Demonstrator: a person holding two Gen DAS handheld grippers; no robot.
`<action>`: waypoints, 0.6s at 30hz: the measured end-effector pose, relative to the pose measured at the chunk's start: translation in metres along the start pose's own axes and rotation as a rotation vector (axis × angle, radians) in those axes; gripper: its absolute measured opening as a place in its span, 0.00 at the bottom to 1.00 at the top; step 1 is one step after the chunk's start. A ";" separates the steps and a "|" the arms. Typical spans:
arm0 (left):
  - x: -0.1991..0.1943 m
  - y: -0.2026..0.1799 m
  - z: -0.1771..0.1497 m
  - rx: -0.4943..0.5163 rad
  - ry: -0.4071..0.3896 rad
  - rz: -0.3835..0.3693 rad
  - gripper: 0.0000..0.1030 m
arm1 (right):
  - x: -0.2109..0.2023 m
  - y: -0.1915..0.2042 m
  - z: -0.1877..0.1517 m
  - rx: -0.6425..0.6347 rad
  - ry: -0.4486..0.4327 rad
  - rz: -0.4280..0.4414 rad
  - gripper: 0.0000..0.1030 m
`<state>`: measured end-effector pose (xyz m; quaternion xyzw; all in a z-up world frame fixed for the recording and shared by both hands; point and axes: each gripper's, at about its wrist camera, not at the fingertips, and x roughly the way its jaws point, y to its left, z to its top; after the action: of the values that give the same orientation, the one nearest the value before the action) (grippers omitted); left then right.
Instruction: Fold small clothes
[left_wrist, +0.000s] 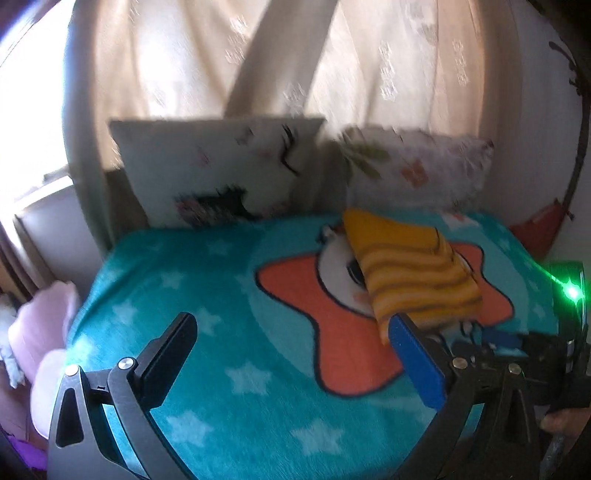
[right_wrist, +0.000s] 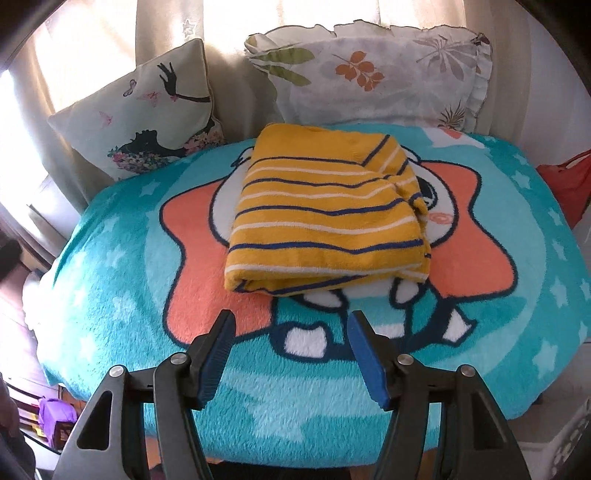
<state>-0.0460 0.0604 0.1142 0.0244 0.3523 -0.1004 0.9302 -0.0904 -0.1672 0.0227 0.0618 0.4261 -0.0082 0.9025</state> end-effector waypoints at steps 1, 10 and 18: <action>0.004 -0.001 -0.002 -0.006 0.026 -0.013 1.00 | -0.001 0.001 -0.001 -0.001 0.002 -0.006 0.65; 0.035 -0.010 -0.028 -0.027 0.210 -0.035 1.00 | -0.001 0.001 -0.006 0.006 0.033 -0.027 0.66; 0.043 -0.015 -0.034 -0.001 0.258 -0.057 1.00 | 0.005 0.009 -0.007 -0.002 0.045 -0.023 0.67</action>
<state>-0.0403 0.0420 0.0607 0.0267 0.4697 -0.1227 0.8739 -0.0915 -0.1568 0.0152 0.0562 0.4472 -0.0168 0.8925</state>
